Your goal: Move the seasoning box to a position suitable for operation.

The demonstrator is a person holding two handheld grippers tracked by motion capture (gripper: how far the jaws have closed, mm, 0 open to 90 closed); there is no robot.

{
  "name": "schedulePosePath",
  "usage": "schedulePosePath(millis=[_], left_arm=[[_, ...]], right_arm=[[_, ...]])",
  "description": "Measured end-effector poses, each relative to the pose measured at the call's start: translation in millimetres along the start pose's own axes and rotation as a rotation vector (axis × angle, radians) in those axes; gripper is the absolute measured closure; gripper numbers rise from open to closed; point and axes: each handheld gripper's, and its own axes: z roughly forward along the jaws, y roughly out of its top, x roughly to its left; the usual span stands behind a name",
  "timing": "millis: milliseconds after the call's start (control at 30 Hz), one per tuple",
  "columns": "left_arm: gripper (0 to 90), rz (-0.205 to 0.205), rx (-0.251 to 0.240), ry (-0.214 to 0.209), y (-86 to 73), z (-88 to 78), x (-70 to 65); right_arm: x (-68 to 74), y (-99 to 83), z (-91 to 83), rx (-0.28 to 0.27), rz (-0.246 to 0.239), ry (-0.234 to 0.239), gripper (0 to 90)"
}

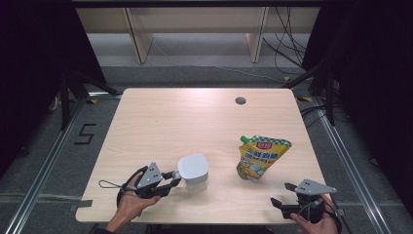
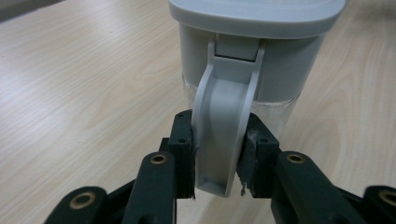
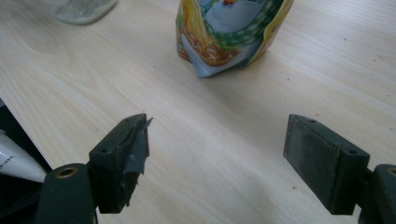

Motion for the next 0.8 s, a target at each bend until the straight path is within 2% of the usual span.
schedulePosePath(millis=[33, 67, 100, 133, 167, 233, 267, 300, 467, 500, 533, 567, 600, 633, 733, 767, 800], left_arm=[[68.6, 0.008, 0.000, -0.019, 1.1, 2.1, -4.1], [68.6, 0.008, 0.000, -0.019, 1.1, 2.1, -4.1], [68.6, 0.026, 0.008, -0.028, 2.3, 2.7, -6.7], [68.6, 0.022, 0.003, -0.038, 2.9, 3.6, -9.3], [68.6, 0.030, 0.005, -0.049, 3.6, 4.6, -11.8], [68.6, 0.052, 0.007, -0.069, 5.4, 6.8, -15.3], [68.6, 0.043, 0.007, -0.077, 5.9, 8.2, -18.0], [68.6, 0.055, 0.008, -0.082, 7.3, 9.8, -20.6], [68.6, 0.050, 0.006, -0.094, 7.8, 10.8, -23.5], [68.6, 0.068, 0.008, -0.095, 8.2, 11.0, -23.4], [68.6, 0.054, 0.004, -0.100, 8.0, 12.2, -24.4], [68.6, 0.061, 0.001, -0.109, 9.1, 13.8, -25.5], [68.6, 0.065, 0.004, -0.110, 9.7, 14.2, -26.4], [68.6, 0.066, 0.007, -0.124, 10.2, 15.3, -27.1], [68.5, 0.073, -0.005, -0.147, 10.8, 18.0, -29.6], [68.5, 0.079, -0.002, -0.157, 12.3, 20.7, -30.0], [68.5, 0.090, 0.005, -0.147, 13.2, 21.1, -29.7]], right_arm=[[0.0, 0.0, 0.1, 0.000, -0.001, 0.000, 23.4], [0.0, 0.0, 0.1, 0.000, -0.001, 0.000, 23.4], [1.6, -0.3, -0.1, 0.003, 0.016, -0.003, 23.5], [1.6, -0.3, -0.1, 0.003, 0.016, -0.003, 23.5], [0.1, 0.0, 0.3, 0.001, -0.004, 0.002, 23.5], [0.3, -0.1, 0.1, -0.001, -0.003, 0.001, 23.5], [0.3, -0.1, 0.1, -0.001, -0.003, 0.001, 23.5], [0.0, -0.1, -0.6, 0.005, -0.005, 0.000, 23.5], [-0.8, 0.0, -0.9, 0.007, -0.010, -0.005, 23.5], [-0.8, 0.0, -0.9, 0.007, -0.010, -0.005, 23.5], [-0.7, 0.0, -0.2, 0.001, -0.012, -0.010, 23.5], [1.5, -0.4, -0.5, 0.008, 0.017, -0.005, 23.5], [-0.7, -0.5, 0.7, 0.001, -0.005, 0.007, 23.5], [0.1, -1.3, 0.3, 0.005, 0.016, 0.008, 23.5], [-3.8, -2.0, 0.7, 0.000, 0.006, 0.009, 23.5], [-2.0, -2.5, -0.6, 0.008, 0.042, -0.007, 23.4], [-3.9, -2.2, -1.4, 0.011, 0.022, -0.008, 23.4]])
